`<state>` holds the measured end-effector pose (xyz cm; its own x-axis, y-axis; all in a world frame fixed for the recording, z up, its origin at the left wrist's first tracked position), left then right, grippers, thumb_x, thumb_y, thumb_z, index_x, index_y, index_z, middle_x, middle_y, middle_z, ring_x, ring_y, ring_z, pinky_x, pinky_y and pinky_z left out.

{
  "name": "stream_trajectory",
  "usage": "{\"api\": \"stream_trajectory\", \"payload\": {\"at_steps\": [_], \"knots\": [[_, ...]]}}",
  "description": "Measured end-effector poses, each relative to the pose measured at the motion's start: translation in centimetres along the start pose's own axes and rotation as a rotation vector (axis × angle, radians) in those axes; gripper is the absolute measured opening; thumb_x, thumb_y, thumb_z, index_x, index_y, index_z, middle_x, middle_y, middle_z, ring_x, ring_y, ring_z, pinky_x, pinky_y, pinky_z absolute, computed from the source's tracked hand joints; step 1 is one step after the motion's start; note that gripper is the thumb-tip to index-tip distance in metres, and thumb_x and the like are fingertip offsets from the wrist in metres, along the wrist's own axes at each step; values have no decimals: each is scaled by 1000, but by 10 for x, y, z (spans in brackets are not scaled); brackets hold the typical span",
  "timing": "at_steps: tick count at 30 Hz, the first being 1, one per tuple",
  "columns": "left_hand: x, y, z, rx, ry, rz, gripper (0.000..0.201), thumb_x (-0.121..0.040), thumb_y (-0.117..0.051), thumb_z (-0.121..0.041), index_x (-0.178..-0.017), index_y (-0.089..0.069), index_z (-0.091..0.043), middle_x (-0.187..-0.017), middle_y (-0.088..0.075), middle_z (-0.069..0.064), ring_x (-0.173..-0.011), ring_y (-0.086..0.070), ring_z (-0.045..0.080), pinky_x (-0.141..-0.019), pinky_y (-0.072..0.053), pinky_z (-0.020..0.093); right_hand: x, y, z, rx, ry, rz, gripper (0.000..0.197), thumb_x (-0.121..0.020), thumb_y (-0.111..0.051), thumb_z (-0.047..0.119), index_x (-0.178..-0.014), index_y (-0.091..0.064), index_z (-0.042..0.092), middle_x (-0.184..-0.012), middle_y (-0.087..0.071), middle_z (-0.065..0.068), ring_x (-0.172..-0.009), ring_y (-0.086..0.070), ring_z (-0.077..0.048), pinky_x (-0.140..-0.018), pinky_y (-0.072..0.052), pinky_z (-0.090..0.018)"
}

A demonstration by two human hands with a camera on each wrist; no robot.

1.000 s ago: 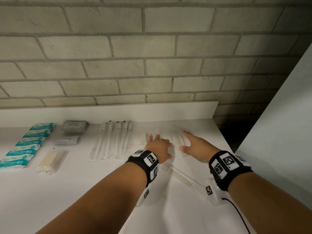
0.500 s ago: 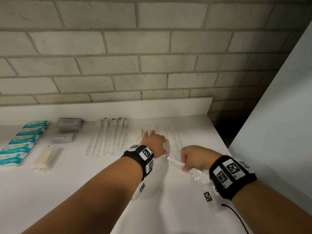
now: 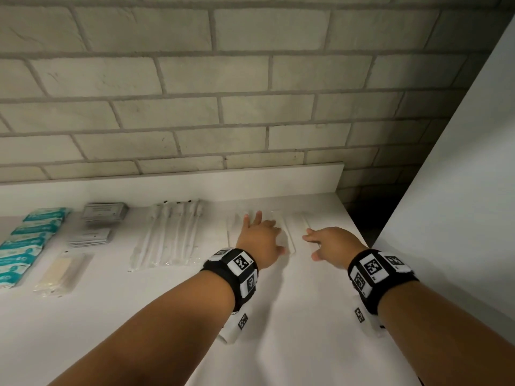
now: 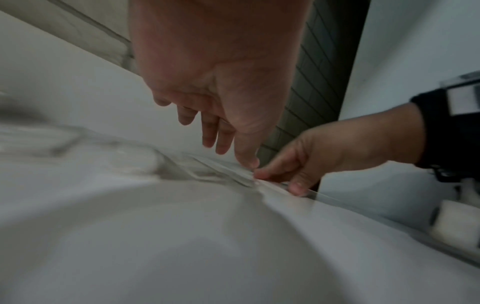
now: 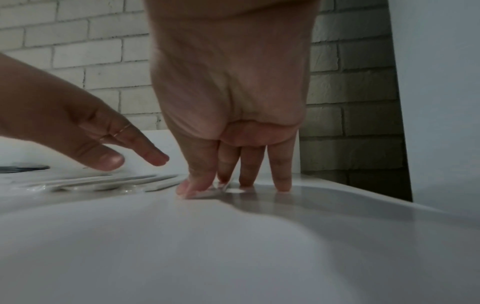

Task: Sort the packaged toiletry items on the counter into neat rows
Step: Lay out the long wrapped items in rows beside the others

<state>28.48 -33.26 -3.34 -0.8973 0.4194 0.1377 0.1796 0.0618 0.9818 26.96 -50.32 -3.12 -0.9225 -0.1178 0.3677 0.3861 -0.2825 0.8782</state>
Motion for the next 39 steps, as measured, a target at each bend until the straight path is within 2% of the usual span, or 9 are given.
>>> {"api": "stream_trajectory", "payload": {"at_steps": [5,8,12,19,25,28,31,34,39], "knots": [[-11,-11,-15,-60,6,102,56,-92,-48,-46,-141,-45,-18,-149,-42,3,-148,-3,31,-118,5,52,-1,1,-1,-63,8,-53,66,-87,-69,23,-146,-40,30,-156,-27,17,-139,-38,-14,-114,-31,-32],[-14,-13,-13,-23,9,101,56,-90,-51,-45,-141,-45,-21,-149,-42,3,-149,-3,29,-118,5,52,1,2,-5,-95,5,-71,65,-90,-65,20,-147,-36,30,-157,-21,20,-138,-39,-15,-113,-32,-31],[-15,-13,-12,-15,2,108,57,-90,-54,-43,-141,-45,-20,-149,-42,3,-149,-4,29,-118,5,51,-2,2,-4,-43,-8,-59,60,-89,-65,22,-144,-43,28,-156,-27,17,-138,-40,-14,-113,-32,-31],[-11,-14,-14,7,10,89,56,-91,-52,-40,-142,-42,-20,-149,-42,3,-149,-5,28,-118,3,50,-3,2,-5,-28,-9,-66,59,-90,-63,26,-145,-42,30,-155,-28,17,-138,-39,-14,-113,-32,-31],[4,-2,3,90,42,-1,59,-98,-45,-35,-151,-25,-21,-160,-20,-1,-149,-6,26,-119,1,47,-2,12,-6,-248,15,-137,59,-95,-56,27,-149,-33,30,-157,-28,8,-142,-34,-17,-116,-28,-31],[7,-1,17,-9,61,68,55,-97,-44,-35,-148,-33,-21,-156,-29,-2,-149,-5,28,-118,2,48,-3,6,16,18,50,-113,52,-98,-49,28,-148,-36,27,-159,-24,9,-143,-30,-17,-119,-18,-43],[9,-6,18,-76,56,155,54,-96,-46,-38,-147,-36,-21,-154,-33,-1,-149,-5,28,-119,1,48,-8,-10,42,346,131,-30,49,-99,-44,30,-147,-37,24,-157,-30,2,-143,-30,-19,-118,-6,-52],[7,-9,14,-65,47,138,54,-96,-46,-37,-146,-36,-20,-152,-37,1,-148,-7,27,-119,0,47,-14,-17,49,424,150,4,48,-99,-44,28,-146,-39,21,-155,-34,-1,-140,-34,-22,-119,-7,-48],[8,-8,15,-35,50,113,54,-96,-45,-36,-147,-34,-20,-154,-33,1,-148,-7,26,-119,0,47,-15,-14,49,385,134,-1,50,-98,-47,28,-146,-38,22,-153,-36,-2,-136,-39,-22,-119,-8,-43]]}}
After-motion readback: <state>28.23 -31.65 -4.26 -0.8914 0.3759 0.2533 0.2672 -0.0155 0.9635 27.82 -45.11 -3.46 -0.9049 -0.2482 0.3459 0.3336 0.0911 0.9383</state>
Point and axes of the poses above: each hand's wrist, its own x-axis away from the middle knuckle, its own y-axis out of the back of the hand, z = x × y, the point moved 5 cm from there along -x, towards the middle knuckle
